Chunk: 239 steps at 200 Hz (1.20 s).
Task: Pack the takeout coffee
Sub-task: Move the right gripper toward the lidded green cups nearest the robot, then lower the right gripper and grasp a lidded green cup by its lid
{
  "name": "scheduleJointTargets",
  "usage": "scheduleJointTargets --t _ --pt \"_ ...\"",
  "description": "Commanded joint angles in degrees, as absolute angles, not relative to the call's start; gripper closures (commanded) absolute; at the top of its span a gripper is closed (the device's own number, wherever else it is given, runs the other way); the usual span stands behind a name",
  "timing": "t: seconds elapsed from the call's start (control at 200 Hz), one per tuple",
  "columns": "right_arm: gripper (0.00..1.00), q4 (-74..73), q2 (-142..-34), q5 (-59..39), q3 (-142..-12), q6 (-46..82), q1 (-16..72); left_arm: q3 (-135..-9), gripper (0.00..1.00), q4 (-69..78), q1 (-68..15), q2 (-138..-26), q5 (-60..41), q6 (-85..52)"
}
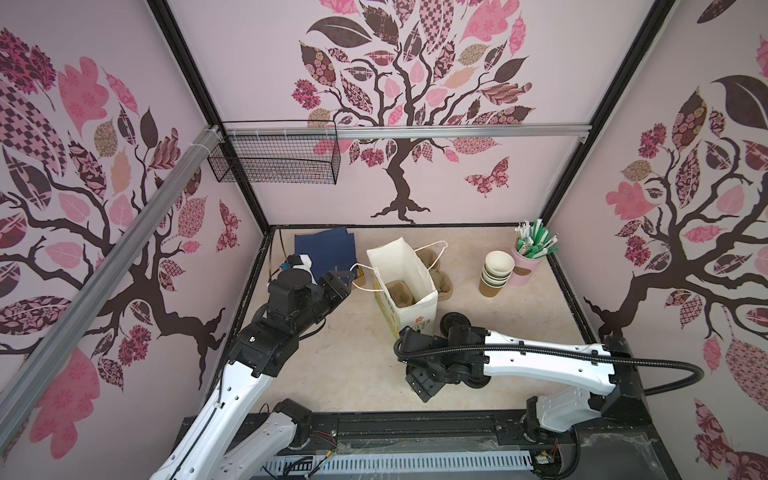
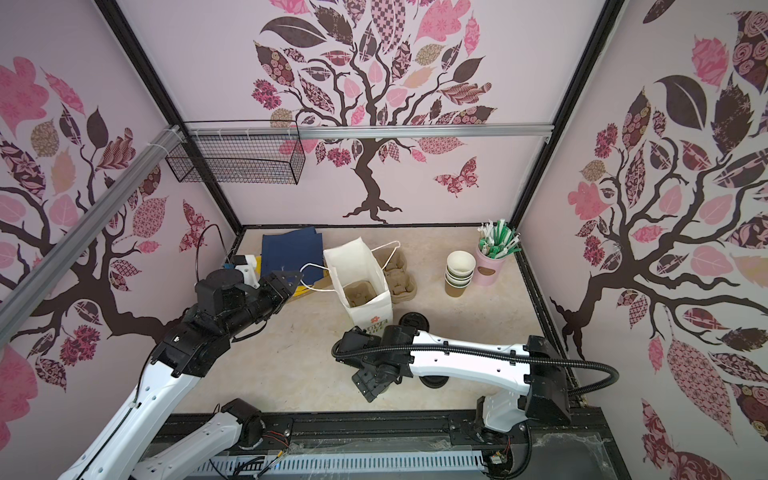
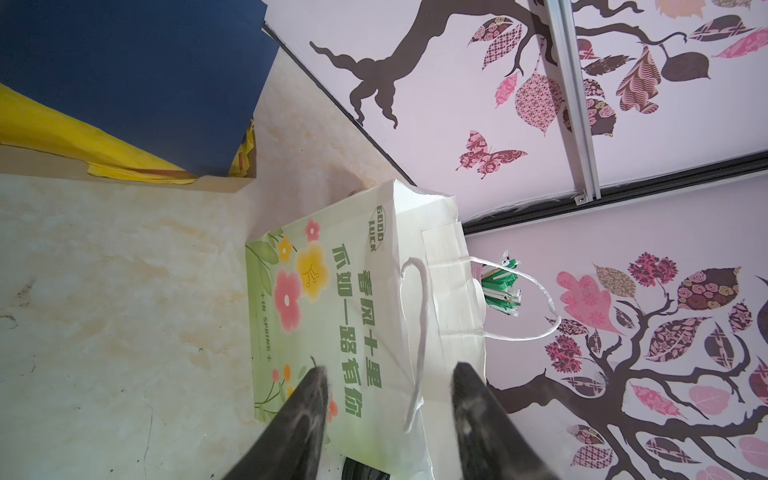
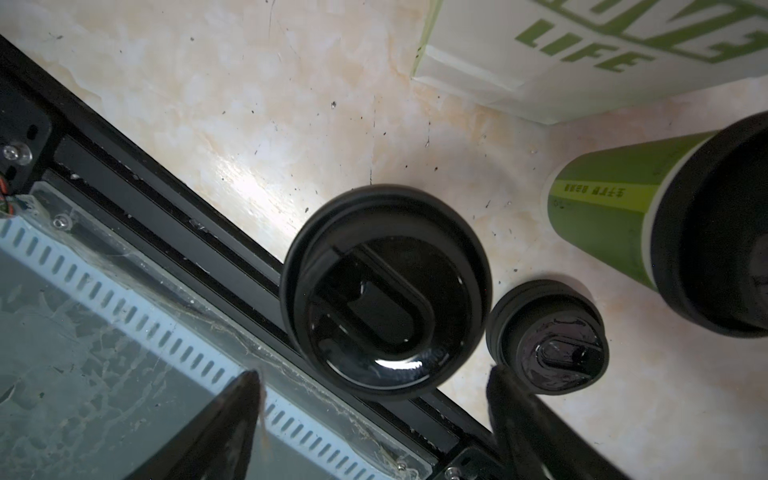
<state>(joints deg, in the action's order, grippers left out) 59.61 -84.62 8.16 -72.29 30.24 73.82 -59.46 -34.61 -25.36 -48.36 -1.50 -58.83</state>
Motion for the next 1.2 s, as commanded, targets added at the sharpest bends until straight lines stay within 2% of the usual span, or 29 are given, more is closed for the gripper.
scheduleJointTargets --t 0.0,0.145,0.515,0.92,1.19 --pt "0.13 59.58 -85.90 10.14 -73.16 33.68 72.74 -58.04 0.48 -35.47 -25.13 -47.80 -0.84 -59.06" --pt "0.13 60.16 -85.78 11.07 -72.89 35.65 71.62 -57.77 0.46 -35.40 -25.13 -47.77 -0.99 -59.33" --pt "0.13 57.57 -85.94 4.47 -71.08 34.59 69.04 -57.65 0.46 -35.33 -25.10 -47.81 -0.73 -59.45" --pt "0.14 59.12 -85.17 6.75 -72.78 35.05 68.82 -57.45 0.46 -35.11 -25.09 -47.79 -0.76 -59.69" --pt "0.15 58.47 -86.09 3.43 -72.11 33.20 68.94 -57.18 0.46 -34.88 -25.13 -47.86 -0.98 -59.82"
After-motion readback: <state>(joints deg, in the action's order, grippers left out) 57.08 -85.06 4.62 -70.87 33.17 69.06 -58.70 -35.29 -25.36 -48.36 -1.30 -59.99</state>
